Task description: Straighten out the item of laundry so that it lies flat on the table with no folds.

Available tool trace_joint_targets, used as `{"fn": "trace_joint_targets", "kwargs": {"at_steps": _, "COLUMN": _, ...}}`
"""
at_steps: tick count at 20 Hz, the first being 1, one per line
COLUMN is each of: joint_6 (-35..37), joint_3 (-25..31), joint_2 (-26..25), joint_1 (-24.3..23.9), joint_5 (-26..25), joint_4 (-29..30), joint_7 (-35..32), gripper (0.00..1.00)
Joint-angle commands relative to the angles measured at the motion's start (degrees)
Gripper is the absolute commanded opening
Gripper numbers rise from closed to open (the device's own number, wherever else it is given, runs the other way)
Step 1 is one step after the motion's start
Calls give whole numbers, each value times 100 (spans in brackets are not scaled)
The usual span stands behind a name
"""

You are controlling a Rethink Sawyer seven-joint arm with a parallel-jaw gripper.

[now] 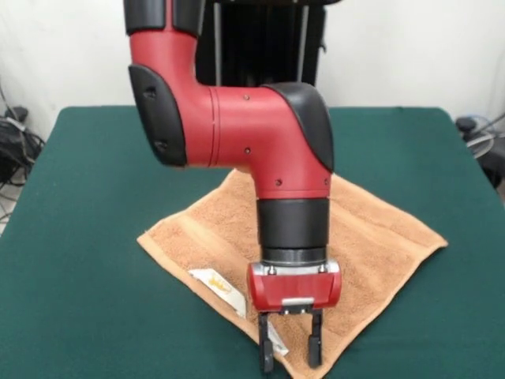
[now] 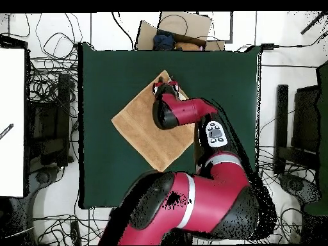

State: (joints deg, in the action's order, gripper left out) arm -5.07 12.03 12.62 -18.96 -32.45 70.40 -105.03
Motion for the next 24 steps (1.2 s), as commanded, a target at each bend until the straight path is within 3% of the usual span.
{"fn": "trace_joint_targets", "kwargs": {"at_steps": 1, "joint_6": 792, "joint_3": 947, "joint_2": -336, "joint_1": -415, "joint_5": 15, "joint_4": 183, "joint_7": -157, "gripper": 100}}
{"fn": "trace_joint_targets", "kwargs": {"at_steps": 18, "joint_6": 1370, "joint_3": 1279, "joint_2": -220, "joint_1": -677, "joint_5": 10, "joint_4": -29, "joint_7": 117, "gripper": 100}}
{"fn": "trace_joint_targets", "kwargs": {"at_steps": 24, "joint_6": 1312, "joint_3": 1230, "joint_2": 248, "joint_1": -640, "joint_5": 19, "joint_4": 297, "joint_7": -51, "gripper": 100}}
